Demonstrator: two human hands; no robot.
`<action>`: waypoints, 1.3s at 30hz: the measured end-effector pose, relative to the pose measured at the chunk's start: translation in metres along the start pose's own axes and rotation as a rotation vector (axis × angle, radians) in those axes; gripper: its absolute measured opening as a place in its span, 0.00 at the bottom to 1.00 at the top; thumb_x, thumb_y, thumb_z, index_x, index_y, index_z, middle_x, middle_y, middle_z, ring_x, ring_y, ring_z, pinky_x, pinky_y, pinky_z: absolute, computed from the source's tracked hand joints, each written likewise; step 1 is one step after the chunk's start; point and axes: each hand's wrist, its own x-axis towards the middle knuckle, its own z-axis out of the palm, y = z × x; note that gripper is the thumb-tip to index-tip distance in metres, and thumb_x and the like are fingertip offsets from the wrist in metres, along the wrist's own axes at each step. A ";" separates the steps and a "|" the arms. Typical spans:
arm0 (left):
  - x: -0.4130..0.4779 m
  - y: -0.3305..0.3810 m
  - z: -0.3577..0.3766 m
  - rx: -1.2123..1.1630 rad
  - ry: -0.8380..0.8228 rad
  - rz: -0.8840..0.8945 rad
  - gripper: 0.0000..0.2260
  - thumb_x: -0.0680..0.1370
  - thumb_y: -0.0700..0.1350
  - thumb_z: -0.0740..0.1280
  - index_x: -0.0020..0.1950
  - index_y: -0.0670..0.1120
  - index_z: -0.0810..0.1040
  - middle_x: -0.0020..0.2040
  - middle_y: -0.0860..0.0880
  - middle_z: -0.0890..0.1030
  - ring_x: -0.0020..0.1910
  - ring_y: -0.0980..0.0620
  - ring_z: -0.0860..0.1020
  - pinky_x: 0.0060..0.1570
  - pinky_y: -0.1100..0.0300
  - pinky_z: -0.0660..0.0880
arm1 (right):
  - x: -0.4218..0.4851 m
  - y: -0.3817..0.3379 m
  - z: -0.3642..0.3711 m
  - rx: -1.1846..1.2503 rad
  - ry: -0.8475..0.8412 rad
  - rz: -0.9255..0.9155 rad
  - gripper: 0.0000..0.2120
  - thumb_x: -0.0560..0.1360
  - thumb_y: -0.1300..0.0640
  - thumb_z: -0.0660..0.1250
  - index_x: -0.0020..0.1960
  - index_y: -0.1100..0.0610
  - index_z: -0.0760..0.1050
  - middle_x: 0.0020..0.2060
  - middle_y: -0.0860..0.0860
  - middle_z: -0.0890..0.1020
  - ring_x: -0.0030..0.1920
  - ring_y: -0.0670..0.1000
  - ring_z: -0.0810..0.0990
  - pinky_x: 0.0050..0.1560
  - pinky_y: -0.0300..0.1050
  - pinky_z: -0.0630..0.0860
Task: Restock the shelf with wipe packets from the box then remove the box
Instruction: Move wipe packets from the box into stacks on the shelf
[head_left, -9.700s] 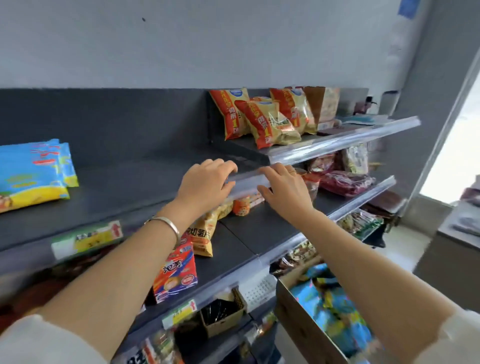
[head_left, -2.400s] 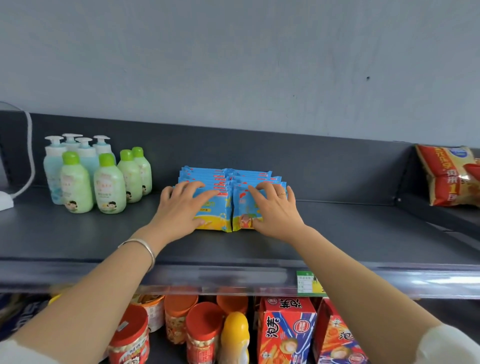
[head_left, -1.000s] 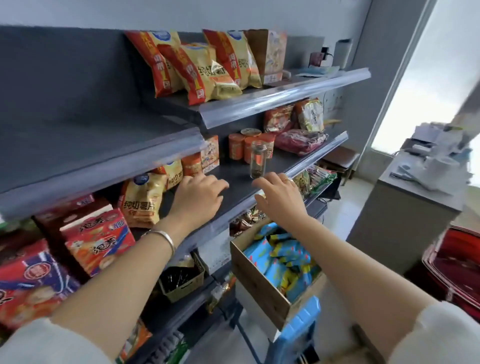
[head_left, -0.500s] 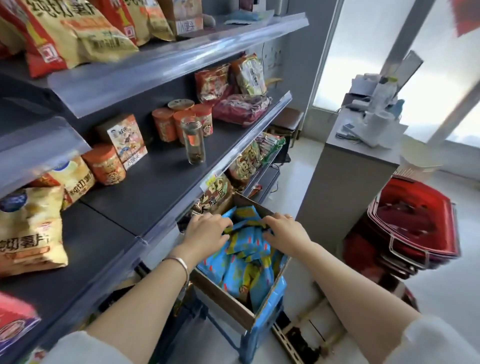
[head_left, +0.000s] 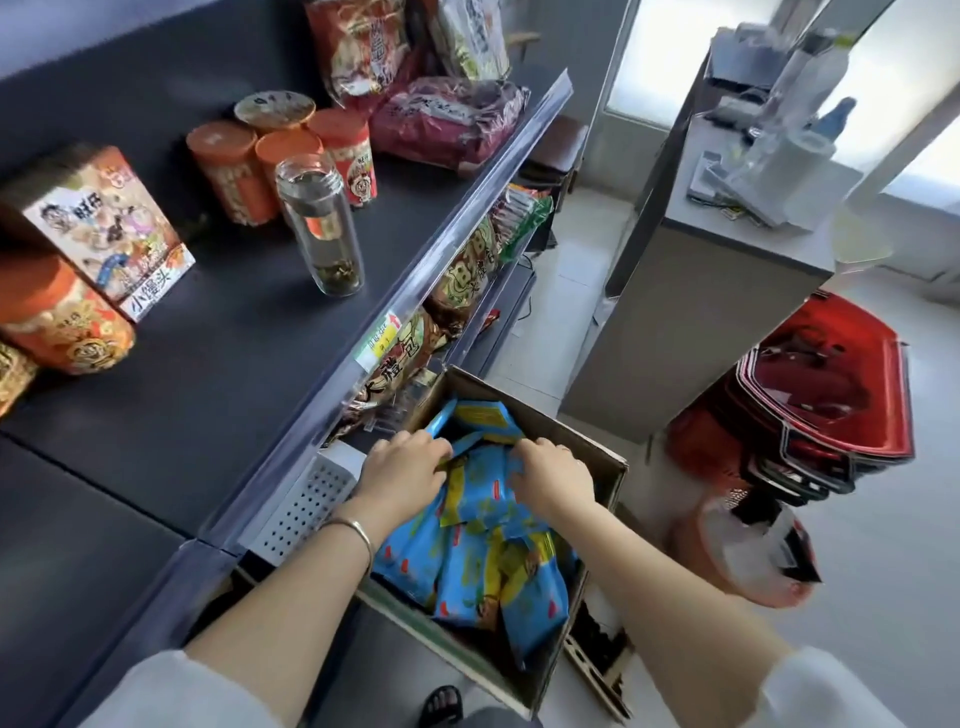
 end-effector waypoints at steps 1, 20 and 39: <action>0.004 -0.001 0.002 -0.006 0.004 0.000 0.13 0.80 0.49 0.59 0.64 0.53 0.71 0.63 0.51 0.73 0.64 0.48 0.69 0.61 0.53 0.65 | 0.004 0.000 0.001 0.031 0.048 0.022 0.13 0.78 0.54 0.58 0.61 0.56 0.70 0.55 0.54 0.75 0.57 0.59 0.73 0.48 0.49 0.72; 0.022 -0.013 -0.006 -0.220 0.132 -0.040 0.13 0.79 0.47 0.61 0.63 0.54 0.73 0.63 0.54 0.73 0.63 0.51 0.69 0.60 0.55 0.64 | 0.046 -0.013 -0.004 0.071 0.226 0.075 0.08 0.79 0.56 0.56 0.52 0.51 0.74 0.37 0.51 0.77 0.41 0.58 0.78 0.30 0.44 0.64; 0.022 0.026 -0.045 -0.832 -0.020 -0.146 0.16 0.82 0.44 0.56 0.70 0.45 0.68 0.67 0.45 0.71 0.61 0.53 0.70 0.56 0.62 0.67 | 0.005 0.040 -0.064 1.494 -0.319 -0.213 0.10 0.77 0.69 0.62 0.49 0.60 0.79 0.50 0.56 0.82 0.47 0.51 0.84 0.49 0.39 0.81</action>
